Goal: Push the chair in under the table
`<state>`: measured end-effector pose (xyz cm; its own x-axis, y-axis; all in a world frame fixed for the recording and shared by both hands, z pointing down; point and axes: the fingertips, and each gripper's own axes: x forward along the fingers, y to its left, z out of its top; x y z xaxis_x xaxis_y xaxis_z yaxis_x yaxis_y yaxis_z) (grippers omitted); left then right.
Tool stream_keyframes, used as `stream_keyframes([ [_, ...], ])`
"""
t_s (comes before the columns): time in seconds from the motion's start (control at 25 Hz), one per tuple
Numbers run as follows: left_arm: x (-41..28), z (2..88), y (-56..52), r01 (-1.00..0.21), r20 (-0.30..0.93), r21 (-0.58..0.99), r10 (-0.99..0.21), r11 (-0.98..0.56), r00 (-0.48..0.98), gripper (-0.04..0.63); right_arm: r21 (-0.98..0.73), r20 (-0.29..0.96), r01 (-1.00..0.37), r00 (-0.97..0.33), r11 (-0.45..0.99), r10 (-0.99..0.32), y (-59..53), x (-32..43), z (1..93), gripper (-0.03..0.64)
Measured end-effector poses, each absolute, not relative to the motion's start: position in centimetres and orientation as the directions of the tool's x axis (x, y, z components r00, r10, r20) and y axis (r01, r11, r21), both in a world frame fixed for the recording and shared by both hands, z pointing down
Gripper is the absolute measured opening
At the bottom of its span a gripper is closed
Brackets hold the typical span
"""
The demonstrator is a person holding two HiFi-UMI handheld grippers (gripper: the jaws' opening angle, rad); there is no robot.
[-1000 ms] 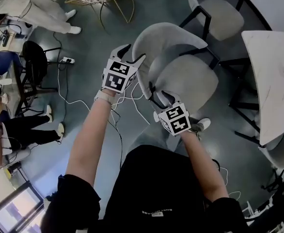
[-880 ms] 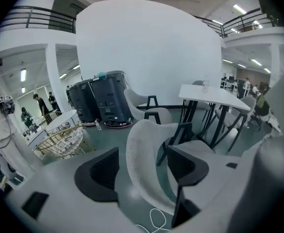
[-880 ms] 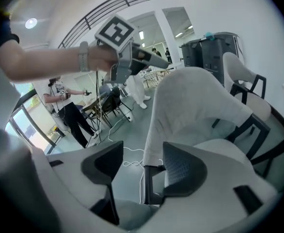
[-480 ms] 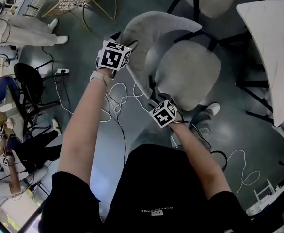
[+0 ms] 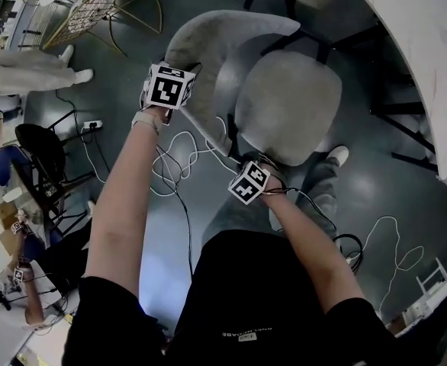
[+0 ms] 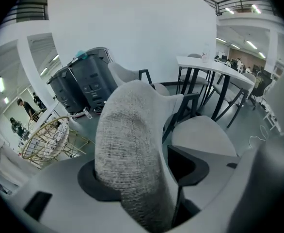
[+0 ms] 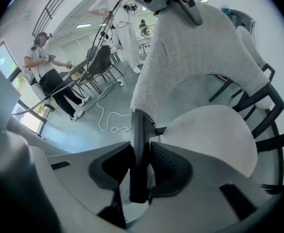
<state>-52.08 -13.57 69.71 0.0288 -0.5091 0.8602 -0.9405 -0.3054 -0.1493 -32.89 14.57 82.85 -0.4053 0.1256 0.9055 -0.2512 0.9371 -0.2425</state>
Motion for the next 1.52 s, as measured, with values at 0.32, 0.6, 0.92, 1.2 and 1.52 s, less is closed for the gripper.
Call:
stream_keyframes([
  [0.32, -51.9, 69.6, -13.7, -0.967, 0.857, -0.153, -0.514, -0.206, -0.026, 0.181, -0.212, 0.895, -0.237, -0.437, 0.948, 0.091, 14.5, -31.9, 82.5, 0.11],
  [0.6, -49.7, 69.6, -12.5, -0.976, 0.858, -0.147, -0.511, -0.158, -0.047, 0.175, -0.197, 0.906, -0.246, -0.415, 0.949, 0.08, 14.5, -28.1, 82.7, 0.112],
  [0.92, -46.8, 69.6, -10.6, -0.984, 0.857, -0.151, -0.509, -0.097, -0.082, 0.175, -0.17, 0.922, -0.259, -0.383, 0.951, 0.061, 14.5, -23.0, 82.9, 0.118],
  [1.2, -44.2, 69.7, -8.9, -0.99, 0.859, -0.14, -0.5, -0.023, -0.11, 0.175, -0.19, 0.931, -0.291, -0.356, 0.938, 0.078, 14.1, -18.5, 83.1, 0.135],
  [1.52, -42.1, 69.9, -7.4, -0.993, 0.857, -0.107, -0.502, 0.051, -0.118, 0.173, -0.208, 0.937, -0.283, -0.331, 0.936, 0.108, 12.8, -14.6, 83.3, 0.155],
])
